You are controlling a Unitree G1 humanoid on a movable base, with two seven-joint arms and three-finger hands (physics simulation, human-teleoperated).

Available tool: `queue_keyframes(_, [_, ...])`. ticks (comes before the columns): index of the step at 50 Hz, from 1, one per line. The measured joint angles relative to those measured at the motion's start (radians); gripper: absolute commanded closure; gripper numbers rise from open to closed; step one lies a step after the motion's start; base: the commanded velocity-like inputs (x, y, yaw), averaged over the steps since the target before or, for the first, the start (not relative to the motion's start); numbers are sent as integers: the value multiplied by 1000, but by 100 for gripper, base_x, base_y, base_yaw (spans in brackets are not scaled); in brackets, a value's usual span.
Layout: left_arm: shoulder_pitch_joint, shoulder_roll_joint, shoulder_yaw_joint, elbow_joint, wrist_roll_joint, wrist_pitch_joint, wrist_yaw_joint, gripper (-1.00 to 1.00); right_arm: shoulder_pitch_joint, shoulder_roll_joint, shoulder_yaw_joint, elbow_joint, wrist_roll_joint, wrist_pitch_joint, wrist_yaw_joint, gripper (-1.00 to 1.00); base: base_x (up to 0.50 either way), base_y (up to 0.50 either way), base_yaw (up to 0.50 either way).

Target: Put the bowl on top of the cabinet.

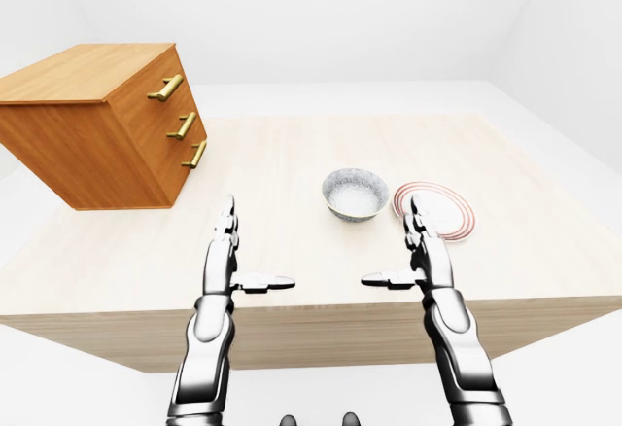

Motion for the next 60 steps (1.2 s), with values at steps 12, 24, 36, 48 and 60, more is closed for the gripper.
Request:
queue_keyframes(12, [-54, 85, 205, -233, -92, 86, 18, -100, -6, -40, -123, -334, 50, 60, 16, -100, 0, 0, 0])
queue_keyframes(24, [-84, 142, 330, -347, -154, 86, 51, -100, -13, -65, -227, -548, 82, 60, 30, -100, 0, 7, 0])
queue_keyframes(36, [-91, 154, 354, -382, -162, 86, 61, -100, -8, -69, -255, -591, 89, 60, 41, -100, 44, 0, 0])
queue_keyframes(48, [-94, 153, 354, -388, -160, 86, 64, -100, -2, -67, -261, -609, 91, 60, 50, -100, 50, 0, 0])
queue_keyframes(60, [-96, 151, 352, -391, -158, 86, 64, -100, 6, -62, -260, -608, 83, 60, 59, -100, 37, 2, 0])
